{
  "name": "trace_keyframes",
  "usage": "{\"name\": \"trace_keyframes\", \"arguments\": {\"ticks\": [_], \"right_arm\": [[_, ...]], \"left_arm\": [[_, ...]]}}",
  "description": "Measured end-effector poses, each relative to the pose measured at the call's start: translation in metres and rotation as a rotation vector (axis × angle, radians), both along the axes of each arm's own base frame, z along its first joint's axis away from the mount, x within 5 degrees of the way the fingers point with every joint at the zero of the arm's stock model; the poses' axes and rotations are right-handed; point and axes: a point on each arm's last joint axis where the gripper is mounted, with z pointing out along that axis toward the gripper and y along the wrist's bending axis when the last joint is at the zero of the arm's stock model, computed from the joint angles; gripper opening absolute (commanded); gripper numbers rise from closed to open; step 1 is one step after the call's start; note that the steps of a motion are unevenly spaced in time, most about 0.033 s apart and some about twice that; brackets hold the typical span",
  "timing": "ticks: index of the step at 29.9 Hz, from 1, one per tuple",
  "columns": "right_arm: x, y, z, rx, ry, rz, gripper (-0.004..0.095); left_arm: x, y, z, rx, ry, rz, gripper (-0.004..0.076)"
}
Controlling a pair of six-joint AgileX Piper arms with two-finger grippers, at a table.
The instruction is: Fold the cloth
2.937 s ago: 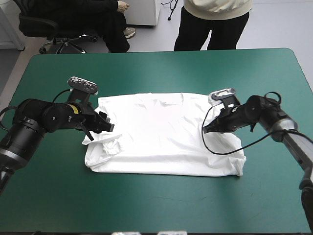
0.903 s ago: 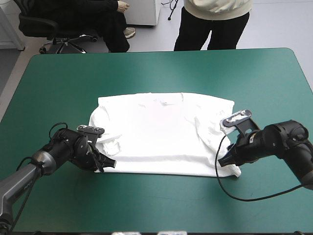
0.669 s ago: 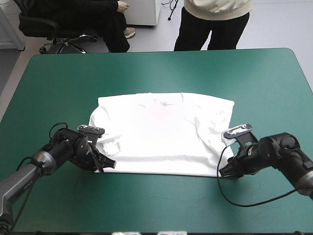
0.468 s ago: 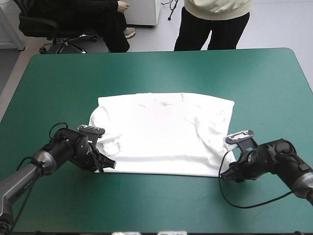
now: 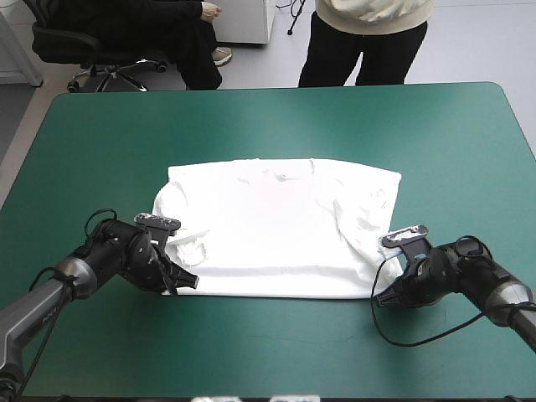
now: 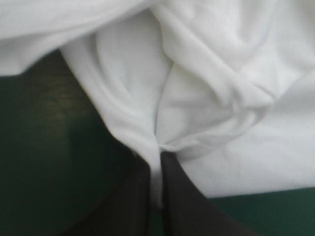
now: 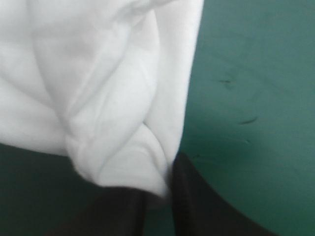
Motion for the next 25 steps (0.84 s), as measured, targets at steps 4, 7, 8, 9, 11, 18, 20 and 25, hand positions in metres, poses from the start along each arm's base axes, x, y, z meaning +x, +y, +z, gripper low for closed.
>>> {"name": "trace_keyframes", "arguments": {"ticks": [4, 7, 8, 9, 11, 18, 20, 25], "right_arm": [[-0.001, 0.0, 0.0, -0.01, 0.014, 0.025, -0.0017], [-0.007, -0.001, 0.004, -0.01, 0.031, 0.029, -0.0017], [-0.01, -0.002, 0.006, -0.011, 0.041, 0.029, -0.0017], [-0.014, -0.003, 0.01, -0.009, 0.042, 0.031, -0.0017], [-0.023, -0.005, 0.019, 0.002, 0.026, 0.03, -0.0017], [-0.051, -0.009, 0.064, 0.093, -0.077, 0.03, -0.0017], [-0.052, -0.008, 0.074, 0.114, -0.101, 0.032, -0.0017], [-0.041, -0.004, 0.094, 0.139, -0.17, 0.039, -0.0018]], "left_arm": [[0.0, 0.0, 0.001, -0.002, -0.008, -0.002, -0.0015], [-0.003, 0.001, 0.005, -0.006, -0.029, -0.004, -0.0015], [-0.004, 0.002, 0.006, -0.001, -0.034, -0.008, -0.0015], [-0.005, 0.004, 0.007, 0.016, -0.036, -0.018, -0.0015], [-0.012, 0.009, 0.013, 0.04, -0.036, -0.026, -0.0015], [-0.045, 0.022, 0.058, 0.017, -0.148, -0.015, -0.0015], [-0.047, 0.024, 0.072, 0.01, -0.199, -0.015, -0.0015], [-0.034, 0.022, 0.097, 0.004, -0.307, -0.011, -0.0015]]}}
